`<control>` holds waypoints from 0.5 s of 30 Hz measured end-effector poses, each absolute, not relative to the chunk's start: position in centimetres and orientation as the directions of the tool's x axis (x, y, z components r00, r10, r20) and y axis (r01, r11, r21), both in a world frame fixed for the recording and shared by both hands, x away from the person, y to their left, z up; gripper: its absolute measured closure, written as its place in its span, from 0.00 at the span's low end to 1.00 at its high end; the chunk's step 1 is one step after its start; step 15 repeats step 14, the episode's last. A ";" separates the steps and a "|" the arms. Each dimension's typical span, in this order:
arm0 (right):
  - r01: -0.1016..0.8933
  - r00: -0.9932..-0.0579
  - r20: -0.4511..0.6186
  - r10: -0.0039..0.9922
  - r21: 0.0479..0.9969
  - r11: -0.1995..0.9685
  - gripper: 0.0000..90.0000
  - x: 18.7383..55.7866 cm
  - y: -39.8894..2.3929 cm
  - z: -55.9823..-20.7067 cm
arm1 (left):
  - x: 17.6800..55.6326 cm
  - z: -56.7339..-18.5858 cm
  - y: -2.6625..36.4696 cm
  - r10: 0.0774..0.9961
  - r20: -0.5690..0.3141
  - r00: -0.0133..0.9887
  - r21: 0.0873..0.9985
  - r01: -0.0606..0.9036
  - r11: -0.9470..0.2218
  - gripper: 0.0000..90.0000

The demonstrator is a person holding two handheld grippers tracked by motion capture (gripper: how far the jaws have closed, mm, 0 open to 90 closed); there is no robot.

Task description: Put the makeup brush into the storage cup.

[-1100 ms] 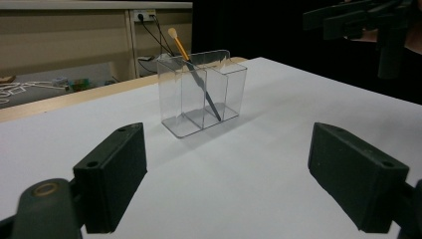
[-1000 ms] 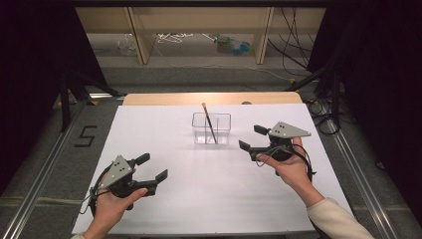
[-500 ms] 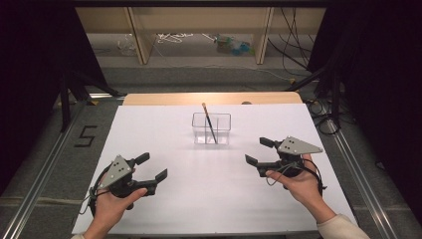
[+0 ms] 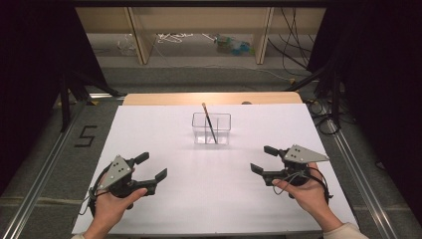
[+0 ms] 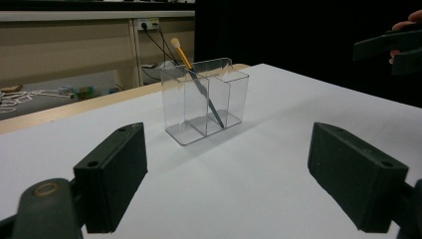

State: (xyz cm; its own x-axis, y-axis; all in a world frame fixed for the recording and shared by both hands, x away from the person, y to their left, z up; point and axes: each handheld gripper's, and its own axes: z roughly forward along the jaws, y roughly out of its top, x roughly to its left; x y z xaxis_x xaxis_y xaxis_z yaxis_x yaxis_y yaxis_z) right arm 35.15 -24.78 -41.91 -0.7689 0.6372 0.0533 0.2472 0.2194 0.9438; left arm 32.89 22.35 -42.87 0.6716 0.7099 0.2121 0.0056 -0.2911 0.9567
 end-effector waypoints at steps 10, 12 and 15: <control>0.261 -0.774 0.061 0.630 0.938 0.229 0.24 35.3 -24.8 -42.2 | 33.0 -43.0 22.3 0.710 0.213 0.671 0.955 0.010 -0.295 0.17; 0.261 -0.776 0.060 0.628 0.937 0.232 0.24 35.3 -24.7 -42.2 | 33.0 -43.0 22.3 0.711 0.211 0.671 0.955 0.011 -0.295 0.17; 0.262 -0.775 0.061 0.629 0.937 0.232 0.24 35.2 -24.7 -42.2 | 33.1 -43.0 22.3 0.711 0.212 0.671 0.955 0.011 -0.296 0.17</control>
